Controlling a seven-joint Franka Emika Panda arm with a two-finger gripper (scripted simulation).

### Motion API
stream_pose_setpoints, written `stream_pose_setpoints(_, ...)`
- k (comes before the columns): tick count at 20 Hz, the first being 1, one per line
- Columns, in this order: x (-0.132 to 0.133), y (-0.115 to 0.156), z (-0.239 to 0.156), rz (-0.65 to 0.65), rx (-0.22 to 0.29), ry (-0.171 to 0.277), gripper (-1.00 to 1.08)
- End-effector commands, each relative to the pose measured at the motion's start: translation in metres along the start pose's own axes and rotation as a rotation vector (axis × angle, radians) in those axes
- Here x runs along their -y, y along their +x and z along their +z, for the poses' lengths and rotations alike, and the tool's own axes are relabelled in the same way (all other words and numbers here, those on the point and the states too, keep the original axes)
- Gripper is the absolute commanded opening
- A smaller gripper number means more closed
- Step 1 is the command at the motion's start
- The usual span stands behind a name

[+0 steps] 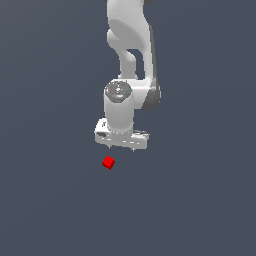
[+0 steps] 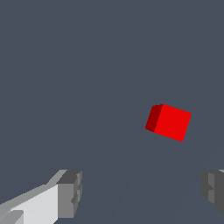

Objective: Pick up the red cube and move it to a goal position.

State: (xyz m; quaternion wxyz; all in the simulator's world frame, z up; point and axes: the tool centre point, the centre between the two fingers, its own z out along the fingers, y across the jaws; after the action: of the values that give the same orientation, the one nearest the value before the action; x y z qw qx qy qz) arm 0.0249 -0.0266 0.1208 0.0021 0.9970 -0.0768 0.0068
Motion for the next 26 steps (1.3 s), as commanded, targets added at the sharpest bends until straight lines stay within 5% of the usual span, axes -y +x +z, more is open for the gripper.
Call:
stream_pose_setpoints(1,-0.011,0.007,0.02,0.06,0.003,-0.001,1.0)
stream_pose_setpoints(12,-0.052,0.028,0.089,0.274,0.012,-0.001,1.0)
stream_pose_setpoints(23,-0.061,0.032,0.101,0.315,0.014,0.001,1.0)
stream_pose_setpoints(24,-0.061,0.032,0.101,0.315,0.014,0.001,-1.0)
stream_pose_setpoints(26,-0.061,0.032,0.101,0.315,0.014,0.001,-1.0)
